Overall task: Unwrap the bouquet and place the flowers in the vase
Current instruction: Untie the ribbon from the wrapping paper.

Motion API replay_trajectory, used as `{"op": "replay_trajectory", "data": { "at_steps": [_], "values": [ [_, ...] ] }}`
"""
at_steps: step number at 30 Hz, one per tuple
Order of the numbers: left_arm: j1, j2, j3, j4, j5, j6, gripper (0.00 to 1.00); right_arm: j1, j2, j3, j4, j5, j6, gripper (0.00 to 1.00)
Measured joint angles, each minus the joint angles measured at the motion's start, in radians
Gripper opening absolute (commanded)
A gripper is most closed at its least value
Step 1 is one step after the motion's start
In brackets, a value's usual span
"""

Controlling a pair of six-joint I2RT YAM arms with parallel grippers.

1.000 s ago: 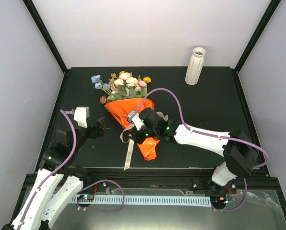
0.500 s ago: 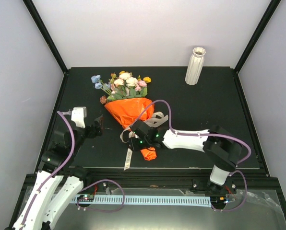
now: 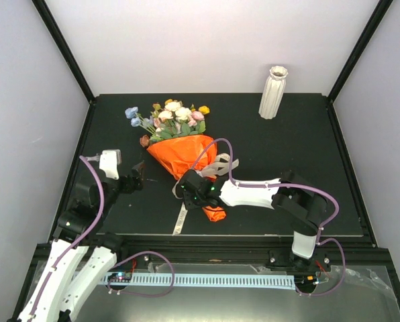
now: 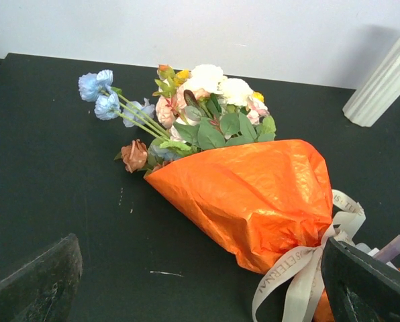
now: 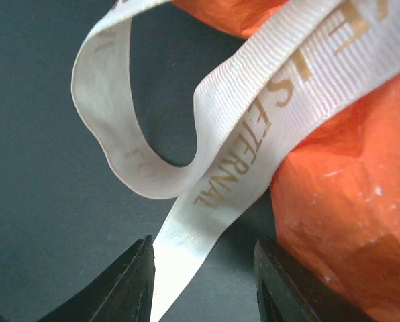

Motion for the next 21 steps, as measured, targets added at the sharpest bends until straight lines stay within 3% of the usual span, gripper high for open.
{"op": "replay_trajectory", "data": {
  "at_steps": [7, 21],
  "values": [
    [0.004, -0.005, 0.0, 0.001, 0.004, 0.0, 0.99, 0.0, 0.008, 0.0, 0.001, 0.069, -0.005, 0.44],
    [0.005, -0.005, 0.0, 0.001, 0.015, 0.0, 0.99, -0.006, 0.066, 0.003, 0.059, 0.064, -0.011, 0.43]
  ]
}}
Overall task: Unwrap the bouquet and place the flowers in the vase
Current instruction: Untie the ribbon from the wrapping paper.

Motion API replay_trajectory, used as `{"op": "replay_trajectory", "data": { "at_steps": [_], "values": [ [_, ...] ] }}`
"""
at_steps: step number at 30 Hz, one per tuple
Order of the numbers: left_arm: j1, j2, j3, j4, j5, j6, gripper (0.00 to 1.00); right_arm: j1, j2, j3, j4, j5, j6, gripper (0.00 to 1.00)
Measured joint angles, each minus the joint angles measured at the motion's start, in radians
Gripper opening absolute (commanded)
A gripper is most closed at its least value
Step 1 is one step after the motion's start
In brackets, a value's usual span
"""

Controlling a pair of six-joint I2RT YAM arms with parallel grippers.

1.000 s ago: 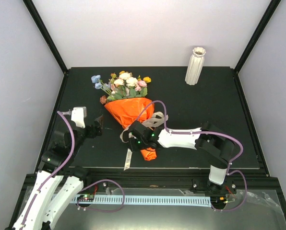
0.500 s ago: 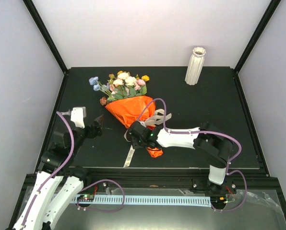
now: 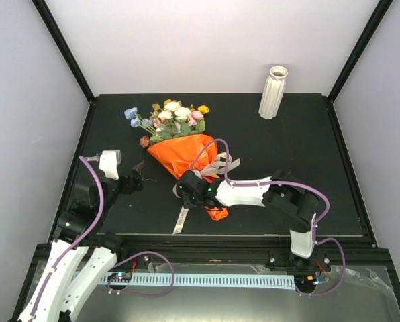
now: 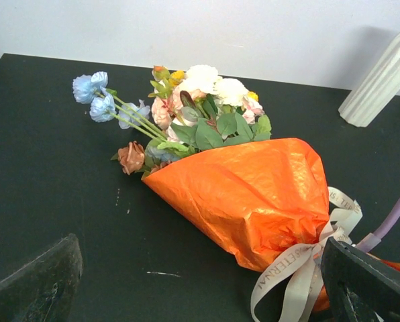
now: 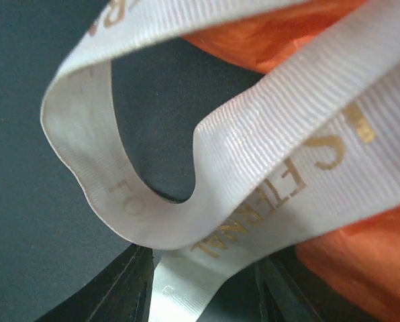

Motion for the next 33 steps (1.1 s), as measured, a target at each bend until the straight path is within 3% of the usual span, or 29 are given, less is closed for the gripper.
{"op": "replay_trajectory", "data": {
  "at_steps": [7, 14, 25, 33],
  "values": [
    [0.001, 0.0, 0.0, 0.0, 0.0, 0.0, 0.99, -0.013, 0.01, 0.003, 0.026, -0.015, -0.008, 0.28],
    [0.002, 0.0, 0.0, 0.0, 0.002, 0.0, 0.99, -0.019, 0.014, -0.011, 0.061, -0.033, -0.018, 0.02],
    [0.002, 0.0, 0.0, 0.002, 0.007, 0.0, 0.99, -0.019, -0.108, -0.195, 0.249, -0.053, -0.032, 0.02],
    [0.002, 0.0, 0.0, 0.002, 0.008, 0.0, 0.99, -0.022, -0.135, -0.196, 0.263, -0.045, 0.033, 0.02]
  ]
}}
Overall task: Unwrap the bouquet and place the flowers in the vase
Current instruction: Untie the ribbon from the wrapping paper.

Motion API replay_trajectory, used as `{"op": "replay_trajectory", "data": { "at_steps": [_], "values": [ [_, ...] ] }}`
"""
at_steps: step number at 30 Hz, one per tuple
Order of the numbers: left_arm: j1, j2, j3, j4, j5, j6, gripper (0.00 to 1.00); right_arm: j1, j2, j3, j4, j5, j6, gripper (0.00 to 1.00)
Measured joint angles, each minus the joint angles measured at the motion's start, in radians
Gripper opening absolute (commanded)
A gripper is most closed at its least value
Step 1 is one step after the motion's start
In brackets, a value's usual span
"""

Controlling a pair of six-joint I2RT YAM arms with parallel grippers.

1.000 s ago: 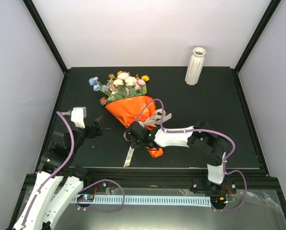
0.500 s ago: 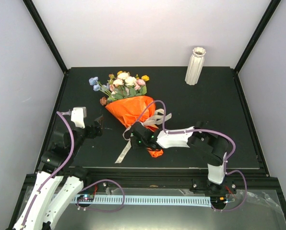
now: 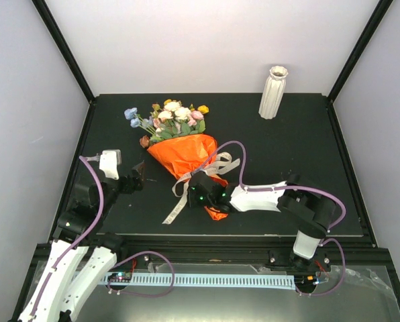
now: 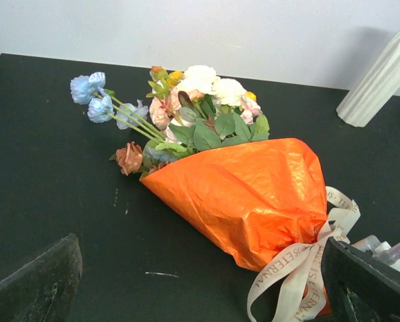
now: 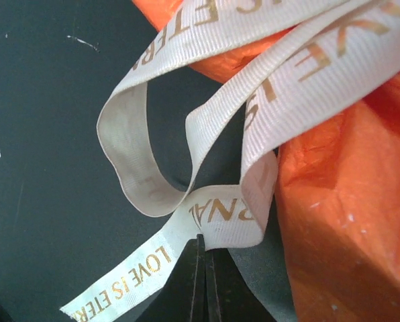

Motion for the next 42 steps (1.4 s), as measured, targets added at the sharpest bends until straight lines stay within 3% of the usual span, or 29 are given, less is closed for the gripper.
{"op": "replay_trajectory", "data": {
  "at_steps": [9, 18, 22, 36, 42],
  "values": [
    [0.005, 0.0, 0.0, 0.0, 0.0, 0.0, 0.99, 0.0, -0.011, -0.032, 0.053, 0.016, 0.069, 0.01],
    [0.006, 0.005, -0.001, 0.005, 0.037, -0.004, 0.99, 0.0, -0.134, -0.143, 0.14, 0.076, 0.084, 0.01],
    [0.006, 0.035, -0.013, 0.022, 0.119, -0.035, 0.98, 0.0, -0.156, -0.172, 0.185, 0.087, 0.078, 0.01],
    [0.005, 0.251, -0.268, 0.282, 0.569, -0.257, 0.76, -0.02, -0.245, -0.261, 0.306, 0.08, 0.018, 0.01],
    [-0.01, 0.432, -0.363, 0.472, 0.686, -0.297, 0.76, -0.049, -0.246, -0.288, 0.344, 0.05, 0.019, 0.01]
  ]
}}
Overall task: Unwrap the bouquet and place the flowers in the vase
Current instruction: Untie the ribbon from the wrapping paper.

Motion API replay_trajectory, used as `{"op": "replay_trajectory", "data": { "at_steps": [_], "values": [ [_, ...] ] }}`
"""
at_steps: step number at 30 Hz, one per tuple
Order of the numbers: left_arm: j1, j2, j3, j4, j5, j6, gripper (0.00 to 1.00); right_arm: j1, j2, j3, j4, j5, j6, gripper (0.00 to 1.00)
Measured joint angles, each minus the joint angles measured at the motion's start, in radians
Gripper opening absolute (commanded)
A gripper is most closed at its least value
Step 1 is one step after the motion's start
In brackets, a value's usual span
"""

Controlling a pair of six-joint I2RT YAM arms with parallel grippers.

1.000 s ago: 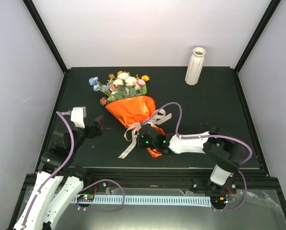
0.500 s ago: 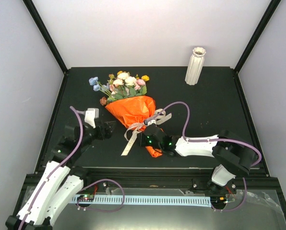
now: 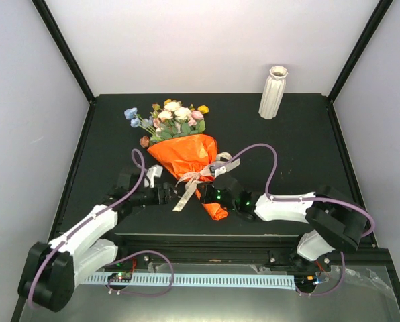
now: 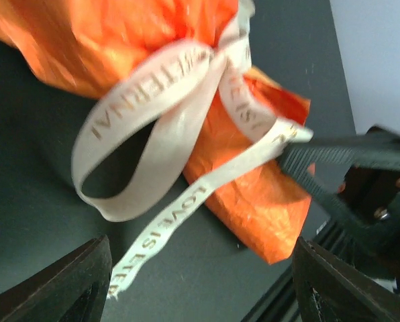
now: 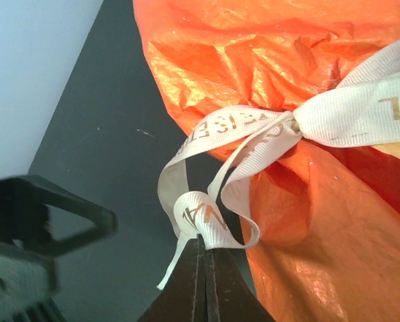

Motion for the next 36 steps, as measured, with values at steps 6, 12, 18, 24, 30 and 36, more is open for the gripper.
{"op": "replay_trajectory", "data": {
  "at_steps": [6, 12, 18, 24, 30, 36],
  "values": [
    [-0.084, 0.147, -0.036, 0.174, 0.055, -0.007, 0.76, -0.014, -0.019, -0.013, 0.034, -0.03, 0.0, 0.01],
    [-0.138, 0.252, -0.036, 0.327, 0.057, 0.025, 0.76, -0.024, -0.037, -0.036, 0.073, -0.058, 0.003, 0.01],
    [-0.165, 0.278, -0.036, 0.39, 0.017, 0.075, 0.77, -0.026, -0.044, -0.044, 0.085, -0.078, 0.004, 0.01],
    [-0.185, 0.262, -0.037, 0.423, -0.024, 0.127, 0.77, -0.026, -0.047, -0.05, 0.101, -0.104, 0.003, 0.01],
    [-0.202, 0.219, -0.08, 0.476, -0.062, 0.174, 0.77, -0.026, -0.056, -0.07, 0.112, -0.112, 0.0, 0.01],
    [-0.228, 0.224, -0.084, 0.493, -0.075, 0.205, 0.77, -0.028, -0.064, -0.076, 0.112, -0.114, -0.003, 0.01]
  ]
}}
